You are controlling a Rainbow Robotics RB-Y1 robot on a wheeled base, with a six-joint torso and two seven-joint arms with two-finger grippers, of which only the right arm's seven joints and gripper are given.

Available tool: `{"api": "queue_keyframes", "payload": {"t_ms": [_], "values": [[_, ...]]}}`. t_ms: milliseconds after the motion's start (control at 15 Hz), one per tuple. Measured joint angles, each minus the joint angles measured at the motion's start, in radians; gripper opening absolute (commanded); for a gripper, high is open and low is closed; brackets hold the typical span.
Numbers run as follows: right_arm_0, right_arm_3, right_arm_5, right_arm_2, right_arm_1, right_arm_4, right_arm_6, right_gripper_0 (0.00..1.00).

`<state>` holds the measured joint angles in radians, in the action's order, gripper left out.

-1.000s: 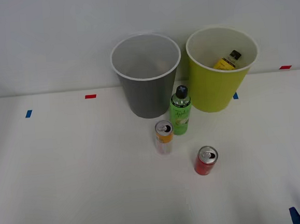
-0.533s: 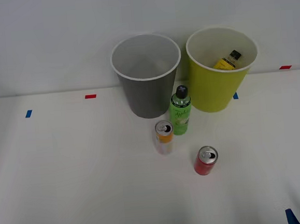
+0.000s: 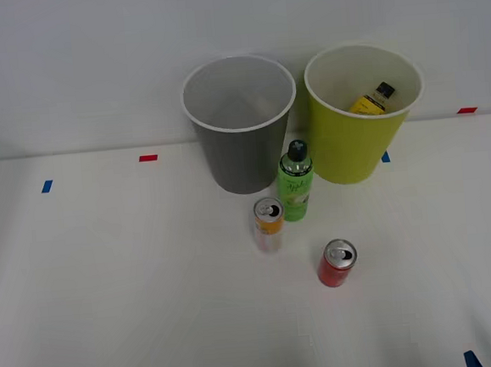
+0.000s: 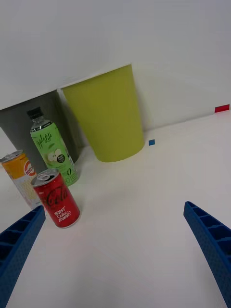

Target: Put cans in the gray bin, plastic bottles in the light green bin

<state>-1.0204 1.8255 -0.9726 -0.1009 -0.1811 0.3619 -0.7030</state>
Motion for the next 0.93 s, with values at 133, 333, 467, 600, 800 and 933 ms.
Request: {"api": "queue_keyframes", "payload": {"t_ms": [133,333,467,600,800,933], "values": [[0.000,0.000,0.000,0.001,-0.004,0.000,0.001,1.00],[0.003,0.000,-0.006,0.001,-0.011,-0.005,-0.006,1.00],[0.003,0.000,-0.011,0.001,-0.013,-0.009,-0.009,1.00],[0.003,0.000,-0.012,0.001,-0.014,-0.010,-0.010,1.00],[0.003,0.000,-0.012,0.001,-0.014,-0.010,-0.010,1.00],[0.003,0.000,-0.012,0.001,-0.014,-0.010,-0.010,1.00]]}}
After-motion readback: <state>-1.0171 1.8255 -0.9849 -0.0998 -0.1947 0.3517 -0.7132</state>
